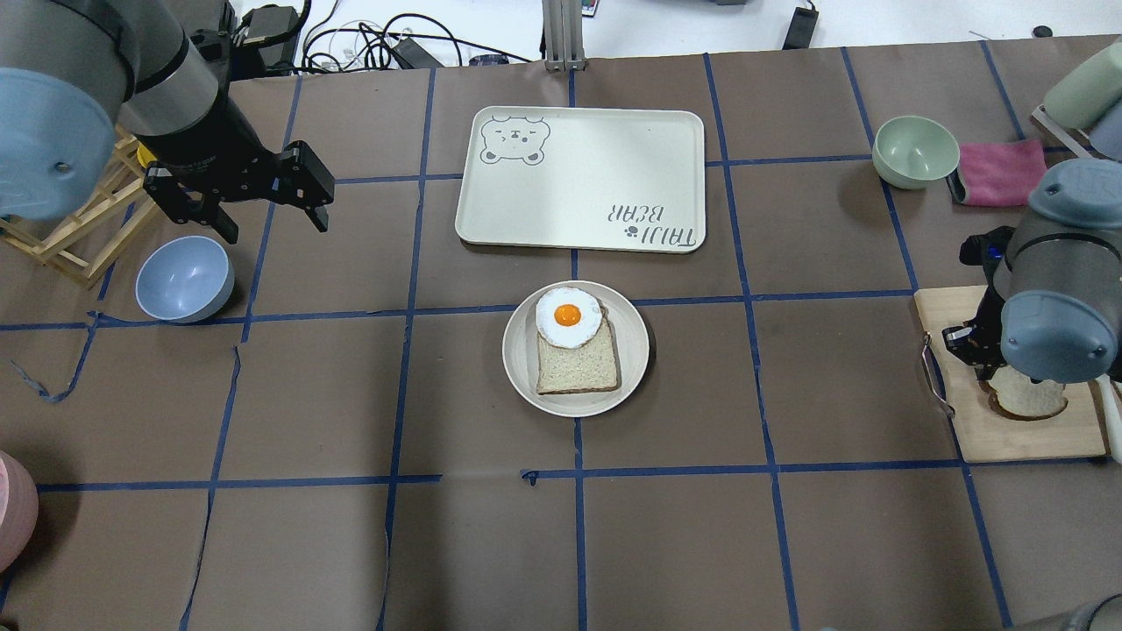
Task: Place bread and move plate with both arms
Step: 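Close the right gripper on the bread slice edge and lift it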
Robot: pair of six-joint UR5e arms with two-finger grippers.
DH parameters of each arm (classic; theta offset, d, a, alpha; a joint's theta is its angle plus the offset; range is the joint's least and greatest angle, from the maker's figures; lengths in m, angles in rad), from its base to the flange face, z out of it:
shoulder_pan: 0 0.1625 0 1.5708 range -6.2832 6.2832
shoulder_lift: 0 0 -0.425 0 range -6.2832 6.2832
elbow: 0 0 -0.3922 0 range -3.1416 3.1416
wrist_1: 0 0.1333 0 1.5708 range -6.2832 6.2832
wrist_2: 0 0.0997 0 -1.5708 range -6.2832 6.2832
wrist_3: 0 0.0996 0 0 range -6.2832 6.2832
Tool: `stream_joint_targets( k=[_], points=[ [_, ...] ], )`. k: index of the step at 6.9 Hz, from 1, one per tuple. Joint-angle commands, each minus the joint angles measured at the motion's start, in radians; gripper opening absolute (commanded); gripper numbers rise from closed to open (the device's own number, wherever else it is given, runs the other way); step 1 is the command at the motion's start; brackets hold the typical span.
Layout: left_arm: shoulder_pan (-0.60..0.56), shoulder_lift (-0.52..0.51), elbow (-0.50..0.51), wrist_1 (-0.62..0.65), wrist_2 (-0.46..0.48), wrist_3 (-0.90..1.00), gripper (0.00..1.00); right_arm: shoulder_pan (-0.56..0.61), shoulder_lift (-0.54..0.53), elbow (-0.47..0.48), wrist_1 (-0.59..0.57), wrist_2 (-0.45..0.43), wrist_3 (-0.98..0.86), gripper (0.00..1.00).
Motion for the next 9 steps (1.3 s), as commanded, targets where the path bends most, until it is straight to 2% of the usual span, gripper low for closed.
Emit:
stream_joint_targets(
  k=[1, 2, 5, 6, 9],
  points=[
    [0.002, 0.001, 0.000, 0.002, 0.007, 0.019, 1.00, 0.003, -0.002, -0.010, -0.026, -0.011, 0.002, 0.00],
    [0.000, 0.004, 0.002, 0.002, -0.007, 0.024, 1.00, 0.009, -0.011, -0.012, -0.038, -0.032, -0.008, 0.00],
    [0.000, 0.004, 0.000, 0.000, 0.005, 0.025, 1.00, 0.017, -0.033, -0.013, -0.043, -0.025, 0.004, 0.00],
    [0.000, 0.004, 0.002, -0.001, 0.005, 0.025, 1.00, 0.063, -0.079, -0.023, -0.027, -0.038, 0.013, 0.00],
    [0.000, 0.004, 0.002, 0.002, 0.002, 0.024, 1.00, 0.182, -0.110, -0.162, 0.194, -0.034, 0.139, 0.00]
  ],
)
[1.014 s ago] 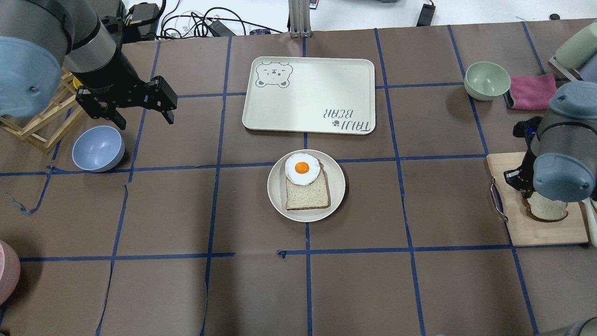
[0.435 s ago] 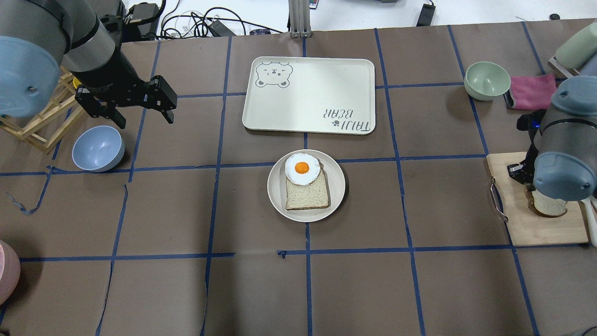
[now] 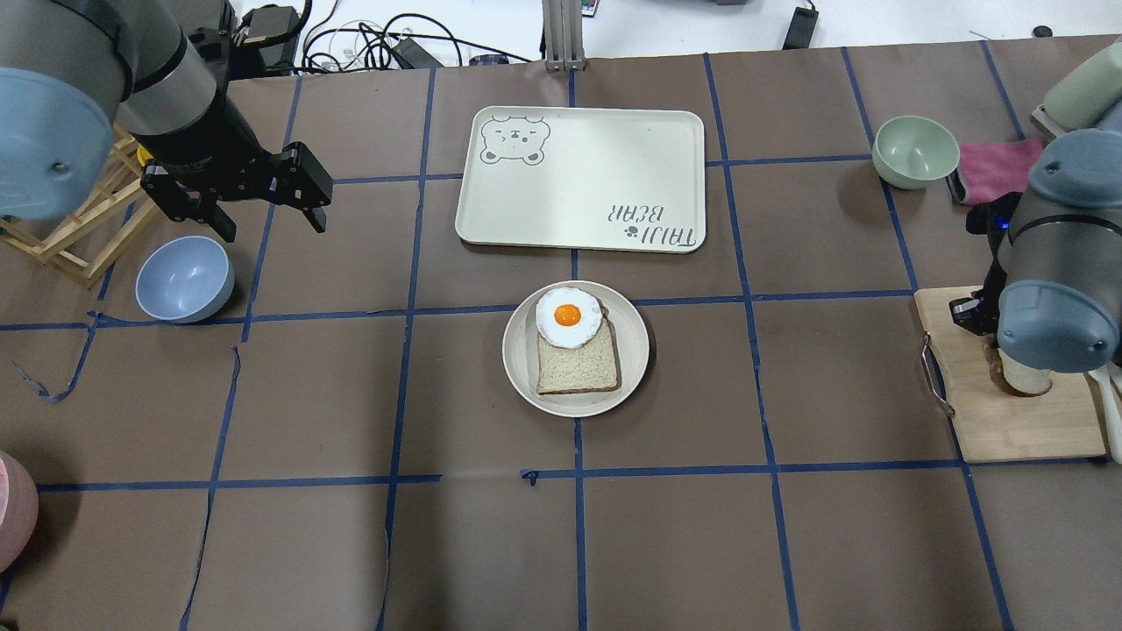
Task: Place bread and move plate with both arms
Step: 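Carry the bread slice with the right gripper over the egg plate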
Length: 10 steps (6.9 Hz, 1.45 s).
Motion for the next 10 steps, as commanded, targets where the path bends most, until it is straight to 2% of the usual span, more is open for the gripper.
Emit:
stream_joint_targets(
  k=[1, 3, 4, 5, 6, 9, 10],
  points=[
    [-0.001, 0.000, 0.002, 0.001, -0.006, -0.001, 1.00, 0.097, -0.025, -0.131, 0.214, -0.004, 0.124, 0.00],
    [0.001, -0.001, 0.000, 0.001, -0.006, -0.001, 1.00, 0.251, -0.032, -0.248, 0.368, 0.002, 0.319, 0.00],
    [0.000, -0.001, 0.000, 0.001, -0.007, -0.001, 1.00, 0.365, -0.030, -0.286, 0.405, 0.013, 0.429, 0.00],
    [-0.001, 0.000, 0.002, 0.001, -0.007, -0.001, 1.00, 0.486, -0.018, -0.302, 0.394, 0.054, 0.529, 0.00],
    [-0.001, -0.001, -0.001, 0.001, 0.000, -0.001, 1.00, 0.568, 0.014, -0.328, 0.390, 0.147, 0.655, 0.00],
    [-0.001, -0.001, 0.000, 0.001, -0.004, 0.001, 1.00, 0.807, 0.149, -0.409, 0.235, 0.169, 0.729, 0.00],
    [-0.001, -0.001, -0.001, 0.001, -0.001, -0.001, 1.00, 0.840, 0.192, -0.409, 0.180, 0.166, 0.796, 0.00]
  ],
)
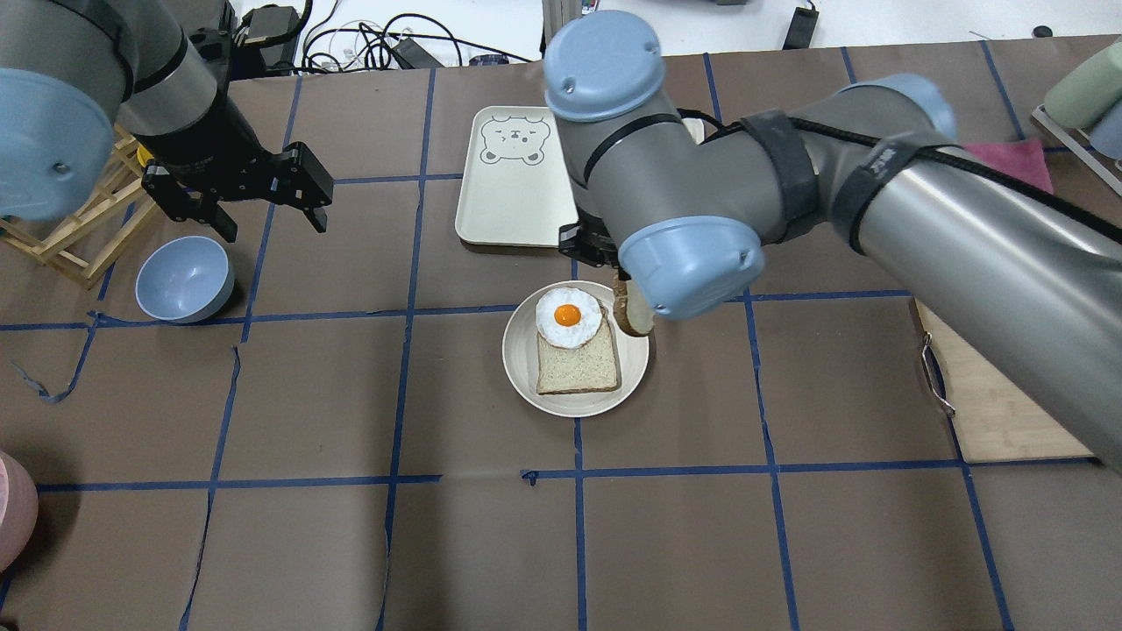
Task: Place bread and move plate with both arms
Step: 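Carry the bread slice with the right gripper over the egg plate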
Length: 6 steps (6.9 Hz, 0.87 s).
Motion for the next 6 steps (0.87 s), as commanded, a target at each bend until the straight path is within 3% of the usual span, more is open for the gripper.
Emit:
stream_joint_targets(
  k=[1, 3, 5, 6],
  points=[
    [0.000, -0.002, -0.001, 0.000, 0.002, -0.001, 1.00, 0.060, 0.070, -0.006, -0.064, -0.011, 0.004, 0.00],
    [0.000, 0.000, -0.001, 0.000, 0.001, -0.001, 1.00, 0.060, 0.090, -0.003, -0.026, -0.067, -0.022, 0.00],
    [0.000, -0.002, -0.001, -0.002, -0.004, -0.001, 1.00, 0.067, 0.101, -0.004, -0.037, -0.044, -0.007, 0.00],
    [-0.002, 0.000, -0.002, -0.002, 0.002, -0.001, 1.00, 0.067, 0.110, -0.001, -0.059, 0.008, -0.001, 0.00]
  ],
)
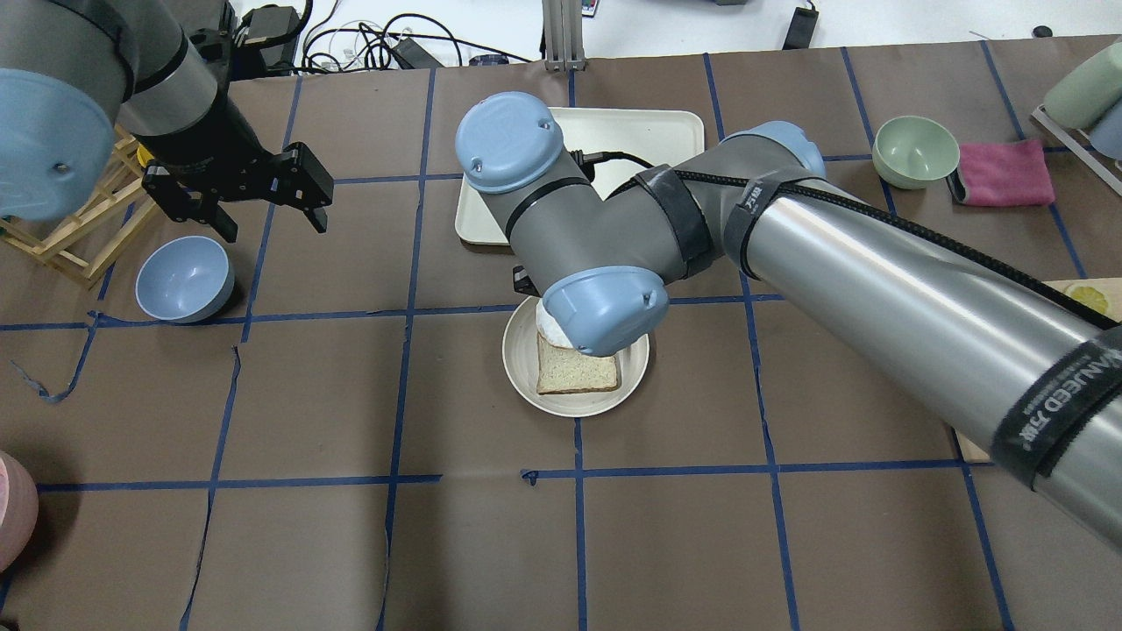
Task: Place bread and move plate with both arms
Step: 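Lay the bread slice on top of the egg and release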
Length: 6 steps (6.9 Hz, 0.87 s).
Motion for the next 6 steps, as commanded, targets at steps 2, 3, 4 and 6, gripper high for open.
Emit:
stream_joint_targets(
  k=[2, 3, 4, 6],
  points=[
    [0.000, -0.001, -0.001, 0.000, 0.004, 0.000, 1.00, 0.001, 0.010, 0.010, -0.015, 0.048, 0.082, 0.00],
    [0.000, -0.001, -0.001, 0.000, 0.004, 0.000, 1.00, 0.001, 0.011, 0.016, -0.015, 0.045, 0.073, 0.25],
    [0.000, -0.001, -0.001, -0.002, 0.005, 0.000, 1.00, 0.001, 0.010, 0.023, -0.019, 0.048, 0.083, 0.50],
    [0.000, -0.001, 0.000, 0.000, 0.005, 0.000, 1.00, -0.010, -0.010, 0.008, -0.048, 0.051, 0.044, 1.00]
  ],
)
